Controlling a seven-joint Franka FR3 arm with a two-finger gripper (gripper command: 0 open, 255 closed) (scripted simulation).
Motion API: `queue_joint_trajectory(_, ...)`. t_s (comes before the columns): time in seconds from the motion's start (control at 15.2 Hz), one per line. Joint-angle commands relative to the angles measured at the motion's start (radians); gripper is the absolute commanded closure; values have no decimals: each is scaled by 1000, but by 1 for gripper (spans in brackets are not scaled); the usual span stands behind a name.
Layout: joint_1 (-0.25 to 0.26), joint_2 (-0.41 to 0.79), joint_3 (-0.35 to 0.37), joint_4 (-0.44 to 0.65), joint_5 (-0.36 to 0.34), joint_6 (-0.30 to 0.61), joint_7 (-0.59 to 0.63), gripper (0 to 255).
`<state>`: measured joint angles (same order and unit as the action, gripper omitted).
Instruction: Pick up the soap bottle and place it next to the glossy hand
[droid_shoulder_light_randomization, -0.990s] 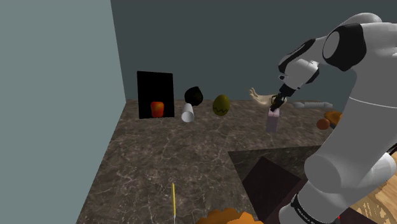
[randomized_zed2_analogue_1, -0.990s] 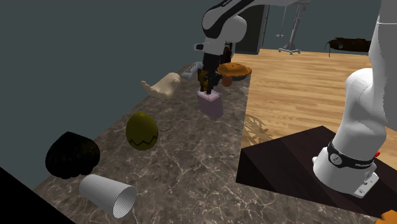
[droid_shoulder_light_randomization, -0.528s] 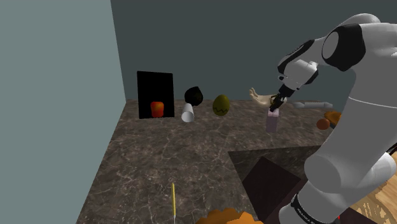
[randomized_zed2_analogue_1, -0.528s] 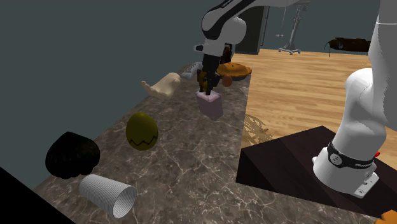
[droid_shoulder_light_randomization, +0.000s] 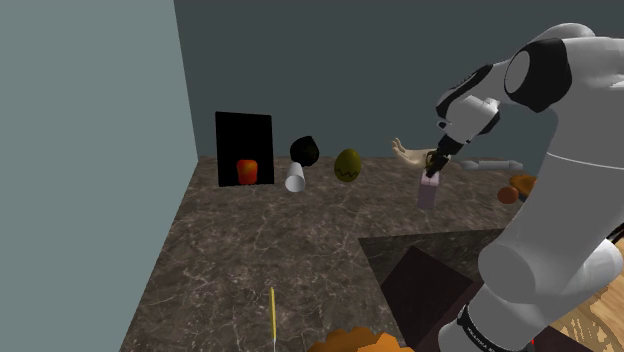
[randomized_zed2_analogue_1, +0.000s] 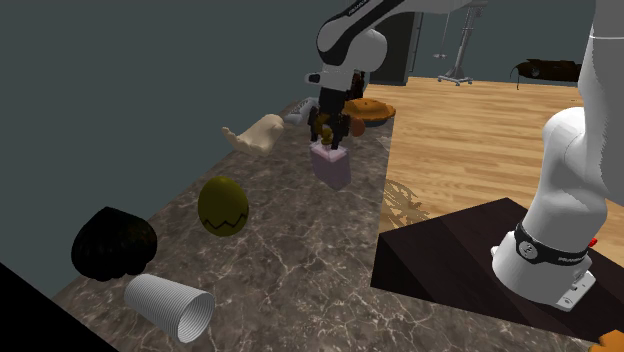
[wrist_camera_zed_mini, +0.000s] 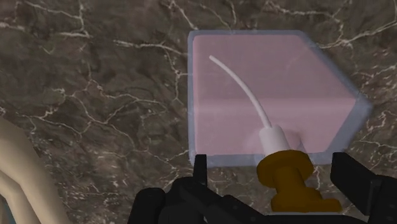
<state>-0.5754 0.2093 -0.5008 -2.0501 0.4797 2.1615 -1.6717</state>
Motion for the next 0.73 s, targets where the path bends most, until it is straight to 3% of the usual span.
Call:
queue_joint_trajectory(0.0, 0, -20, -7, 13, -20, -29, 14, 0)
queue_joint_trajectory(0.2, -6, -63, -24, 55, -63, -104, 41, 0)
queue_joint_trajectory(0.66, -6, -63, -24, 55, -63, -104, 41, 0)
